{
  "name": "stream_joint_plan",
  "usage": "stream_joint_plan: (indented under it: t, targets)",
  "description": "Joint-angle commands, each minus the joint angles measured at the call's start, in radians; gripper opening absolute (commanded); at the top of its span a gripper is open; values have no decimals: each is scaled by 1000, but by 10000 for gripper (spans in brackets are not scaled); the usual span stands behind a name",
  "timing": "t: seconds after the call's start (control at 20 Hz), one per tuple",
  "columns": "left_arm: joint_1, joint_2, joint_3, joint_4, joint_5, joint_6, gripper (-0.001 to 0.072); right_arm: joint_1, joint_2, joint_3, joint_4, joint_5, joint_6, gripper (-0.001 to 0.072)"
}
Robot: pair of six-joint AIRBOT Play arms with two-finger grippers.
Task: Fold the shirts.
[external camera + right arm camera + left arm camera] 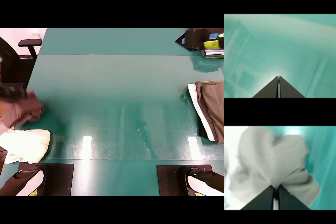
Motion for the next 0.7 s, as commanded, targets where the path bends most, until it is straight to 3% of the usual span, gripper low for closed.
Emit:
stream_joint_plan:
  t: [0.0, 0.15, 0.3, 0.5, 0.65]
  targets:
    - [-102, 80, 325, -47, -30, 68, 24, -32, 69, 0, 0, -65, 0, 15]
    - [-280, 81, 523, -112, -51, 92, 23, -89, 115, 0, 0, -67, 0, 15]
    - [-460, 41, 539, -95, -69, 95, 22, -142, 140, 0, 0, -68, 0, 15]
    - [-667, -165, 539, -127, -155, 97, 23, -166, 151, 0, 0, -61, 0, 15]
    - [-829, -337, 539, -212, -85, 125, 26, -166, 151, 0, 0, -48, 0, 15]
